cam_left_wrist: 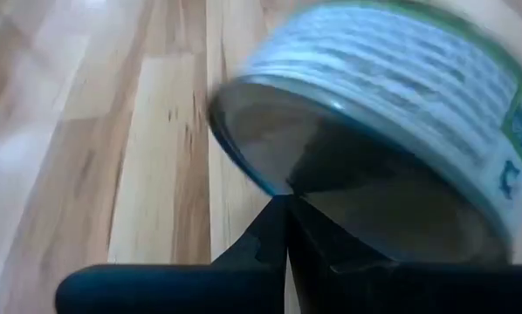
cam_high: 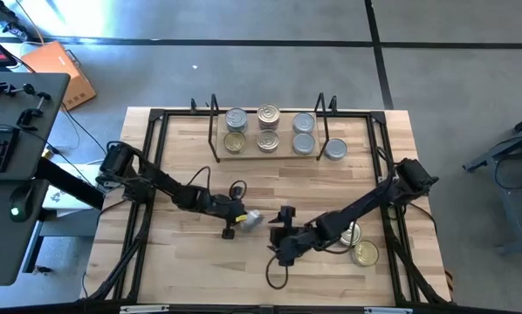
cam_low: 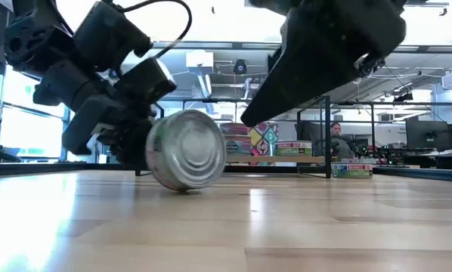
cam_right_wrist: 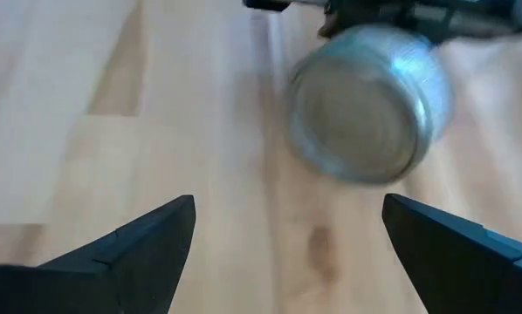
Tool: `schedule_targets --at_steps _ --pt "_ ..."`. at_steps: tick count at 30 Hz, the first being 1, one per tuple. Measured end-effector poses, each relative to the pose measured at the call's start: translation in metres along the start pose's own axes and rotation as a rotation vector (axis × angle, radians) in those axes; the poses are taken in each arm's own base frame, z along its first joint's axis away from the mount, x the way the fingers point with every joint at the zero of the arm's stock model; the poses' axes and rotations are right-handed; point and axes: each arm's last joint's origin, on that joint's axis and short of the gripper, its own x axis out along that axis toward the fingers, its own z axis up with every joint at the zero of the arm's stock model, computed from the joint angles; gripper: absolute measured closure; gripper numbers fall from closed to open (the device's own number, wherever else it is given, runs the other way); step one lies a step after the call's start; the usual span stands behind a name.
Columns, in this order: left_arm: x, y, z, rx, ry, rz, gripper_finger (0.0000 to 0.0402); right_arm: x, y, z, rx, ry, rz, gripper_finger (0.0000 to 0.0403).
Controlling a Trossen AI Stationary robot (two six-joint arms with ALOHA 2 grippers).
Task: Stack canned seafood by type on shelf
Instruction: Stack the bottom green tuna can on top of the green tuna can on the shelf
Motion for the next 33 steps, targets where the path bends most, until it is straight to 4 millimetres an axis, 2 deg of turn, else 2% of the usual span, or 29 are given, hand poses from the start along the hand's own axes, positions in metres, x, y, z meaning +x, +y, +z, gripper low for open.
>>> schedule_targets --at_steps 4,10,18,21,27,33 --pt "0.0 0.0 0.002 0.0 -0.01 0.0 0.0401 0.0 -0.002 0.003 -0.076 -0.038 -0.068 0.0041" --pt "0.0 0.0 0.002 0.004 -0.015 0.001 0.0401 0.01 -0.019 0.012 -0.133 -0.046 0.023 0.0056" --pt "-0.002 0.0 0.003 0.002 -0.007 0.001 0.0401 0.008 -0.033 0.039 -0.425 -0.059 0.119 0.0091" --pt "-0.008 0.0 0.005 0.009 0.028 0.0 0.0401 0.01 -0.044 0.047 -0.484 -0.029 0.16 0.0098" --pt "-0.026 -0.006 0.007 0.044 0.117 0.079 0.0401 0.028 -0.058 0.05 -0.594 0.025 0.26 0.0114" --pt "-0.041 -0.02 0.005 0.024 0.142 0.112 0.0401 0.038 -0.061 0.054 -0.605 0.06 0.296 0.0171"
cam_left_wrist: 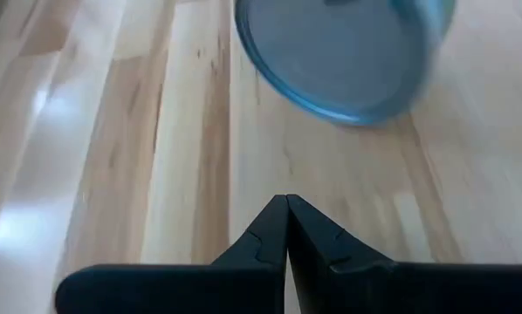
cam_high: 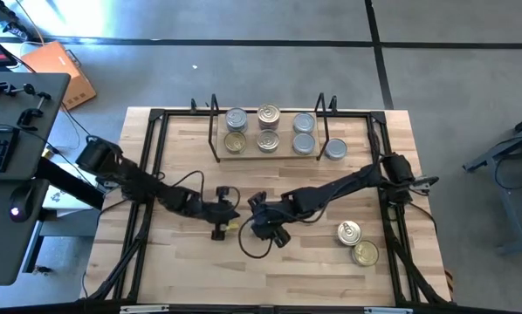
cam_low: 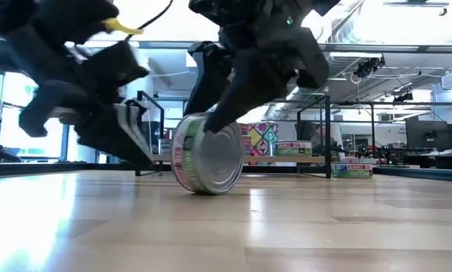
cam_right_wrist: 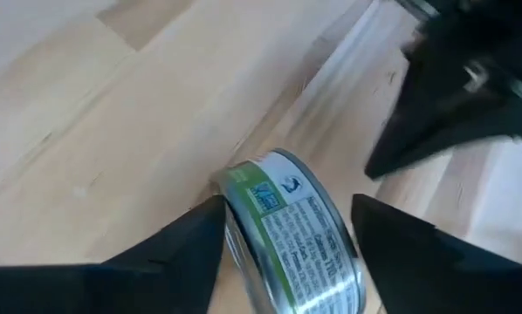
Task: Stack canned seafood by type on shelf
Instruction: Stack the bottom green tuna can on top of the green tuna can on the shelf, then stack the bottom green tuna can on top of the green tuna can on the back of the shelf
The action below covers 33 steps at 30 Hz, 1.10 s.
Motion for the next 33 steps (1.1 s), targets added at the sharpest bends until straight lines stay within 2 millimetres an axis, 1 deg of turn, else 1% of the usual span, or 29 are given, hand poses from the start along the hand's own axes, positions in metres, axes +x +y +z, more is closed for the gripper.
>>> schedule_targets --at_steps 3,7,10,11,13,15,19,22,26,28,33 --pt "-0.004 -0.009 -0.009 -0.012 -0.021 0.007 0.0401 -0.001 -0.001 0.001 0.079 0.008 -0.031 0.0228" --pt "-0.012 -0.02 -0.021 -0.03 -0.059 0.034 0.0401 -0.002 -0.002 0.001 0.236 0.016 -0.057 0.0321" --pt "-0.018 -0.03 -0.023 -0.025 -0.115 0.058 0.0401 0.003 0.007 -0.012 0.33 0.063 -0.041 0.0383" --pt "-0.021 -0.034 -0.024 -0.021 -0.137 0.068 0.0401 0.007 0.014 -0.018 0.356 0.082 -0.033 0.0392" --pt "-0.025 -0.041 -0.024 0.004 -0.18 0.084 0.0401 0.011 0.026 -0.022 0.426 0.051 -0.064 0.0392" --pt "-0.028 -0.047 -0.024 0.03 -0.206 0.09 0.0401 0.011 0.037 -0.023 0.473 0.017 -0.115 0.0387" --pt "-0.031 -0.051 -0.022 0.047 -0.239 0.099 0.0401 0.009 0.057 -0.019 0.531 -0.001 -0.27 0.0399" --pt "-0.031 -0.051 -0.021 0.039 -0.252 0.087 0.0401 0.003 0.066 -0.008 0.573 -0.034 -0.335 0.0399" --pt "-0.029 -0.048 -0.014 0.016 -0.273 -0.025 0.0401 -0.01 0.08 0.008 0.615 -0.093 -0.318 0.0397" --pt "-0.026 -0.044 -0.011 0.007 -0.286 -0.065 0.0401 -0.014 0.088 0.012 0.652 -0.106 -0.295 0.0398" --pt "-0.018 -0.038 -0.004 -0.003 -0.337 -0.157 0.0401 -0.015 0.114 0.003 0.804 0.012 -0.236 0.0394"
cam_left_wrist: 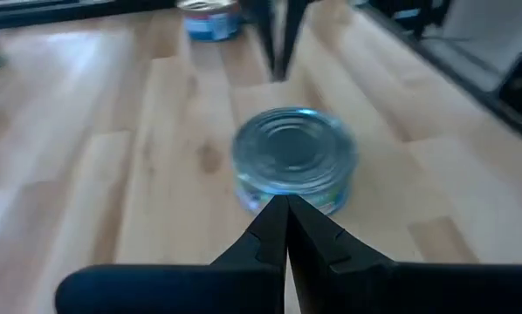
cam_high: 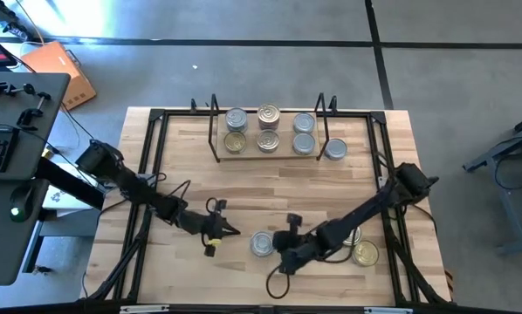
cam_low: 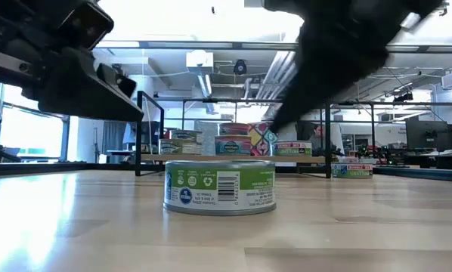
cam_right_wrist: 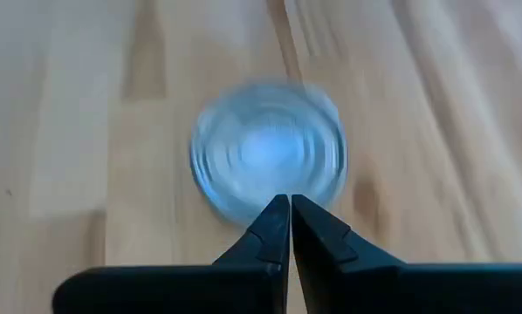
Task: Stack canned seafood by type on shelf
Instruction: Stack the bottom green tuna can on top of the green tuna can on the back of the shelf
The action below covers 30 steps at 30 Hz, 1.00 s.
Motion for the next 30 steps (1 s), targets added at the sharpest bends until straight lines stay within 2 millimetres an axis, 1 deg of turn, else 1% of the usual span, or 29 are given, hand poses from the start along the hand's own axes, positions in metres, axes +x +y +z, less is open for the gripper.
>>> schedule_targets --at_steps 3,5,11,13,16,20,23,30 --pt "0.01 0.003 -0.002 -0.009 0.013 -0.06 0.0401 0.003 0.005 -0.015 0.07 0.07 -0.036 0.0382" --pt "0.018 0.003 -0.004 -0.011 0.03 -0.075 0.0401 0.009 0.008 -0.021 0.1 0.084 -0.049 0.037" --pt "0.042 0.006 -0.006 -0.016 0.075 -0.06 0.0401 0.037 0.011 -0.028 0.131 0.061 -0.053 0.0335" --pt "0.047 0.01 -0.009 -0.035 0.097 -0.043 0.0401 0.043 0.01 -0.027 0.15 0.043 -0.045 0.0332" --pt "0.053 0.014 -0.01 -0.068 0.103 -0.044 0.0401 0.045 0.01 -0.024 0.163 0.026 -0.038 0.0332" --pt "0.054 0.018 -0.014 -0.076 0.127 -0.029 0.0401 0.043 0.008 -0.02 0.159 -0.004 -0.074 0.0332" --pt "0.053 0.021 -0.02 -0.082 0.171 -0.019 0.0401 0.039 0.011 -0.009 0.181 -0.062 -0.078 0.0332" --pt "0.053 0.023 -0.021 -0.099 0.186 0.0 0.0401 0.031 0.016 0.012 0.188 -0.144 -0.103 0.0332"
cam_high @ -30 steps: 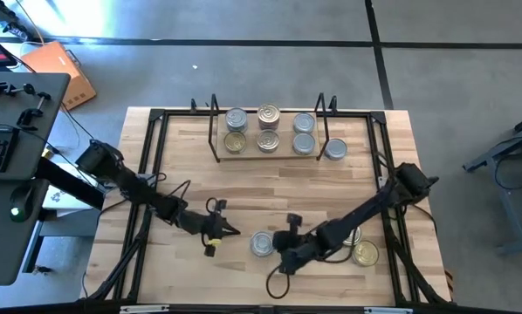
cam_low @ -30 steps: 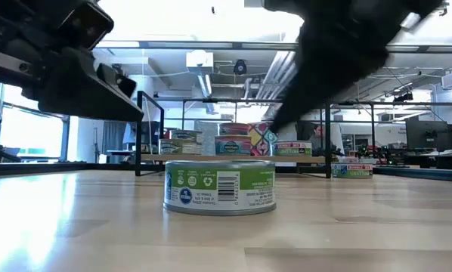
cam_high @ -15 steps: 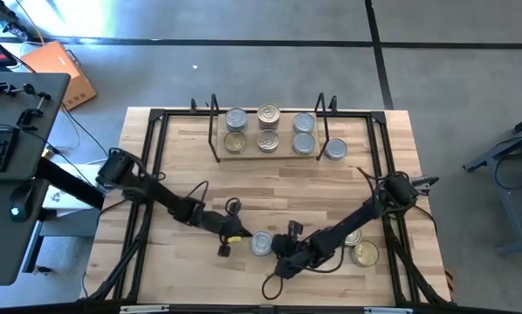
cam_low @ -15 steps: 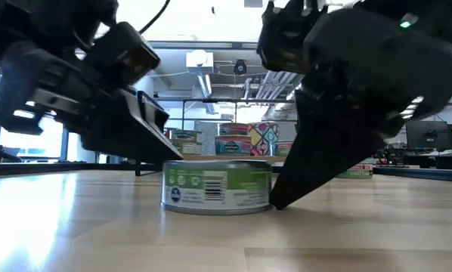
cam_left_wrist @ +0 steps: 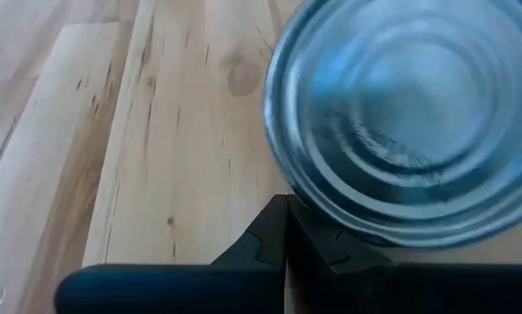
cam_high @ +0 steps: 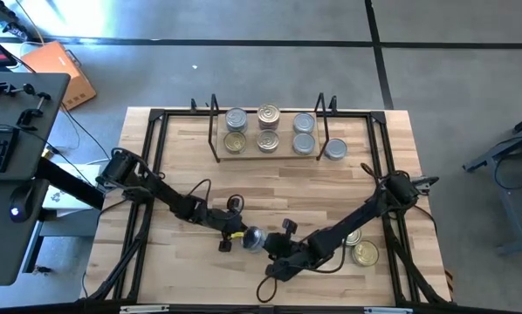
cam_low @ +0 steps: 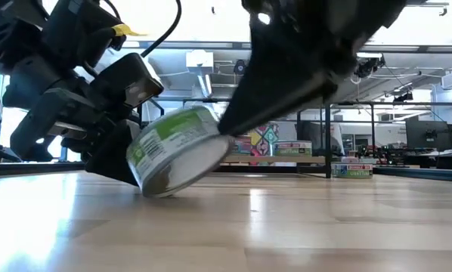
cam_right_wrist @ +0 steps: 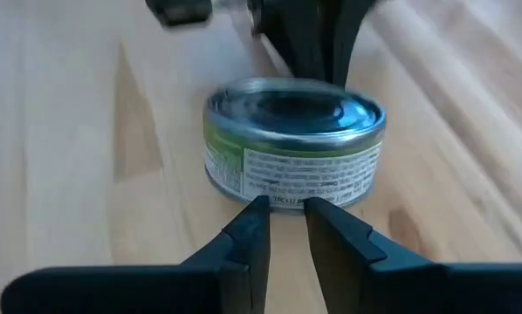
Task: Stack canned seafood by type on shelf
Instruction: Stack the bottom green tuna can on top of the green tuna can on the back of the shelf
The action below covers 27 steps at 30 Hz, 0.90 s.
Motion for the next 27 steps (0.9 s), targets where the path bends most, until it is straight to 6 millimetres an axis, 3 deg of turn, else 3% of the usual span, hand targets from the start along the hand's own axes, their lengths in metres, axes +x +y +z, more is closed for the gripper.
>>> schedule_targets --at_steps 14,27 --pt "-0.008 0.003 0.004 -0.008 0.029 0.094 0.0401 0.009 -0.008 0.036 0.066 -0.093 0.006 0.0332" --pt "-0.01 -0.004 0.008 0.053 -0.019 0.196 0.0401 0.017 -0.015 0.042 0.035 -0.086 0.012 0.0332"
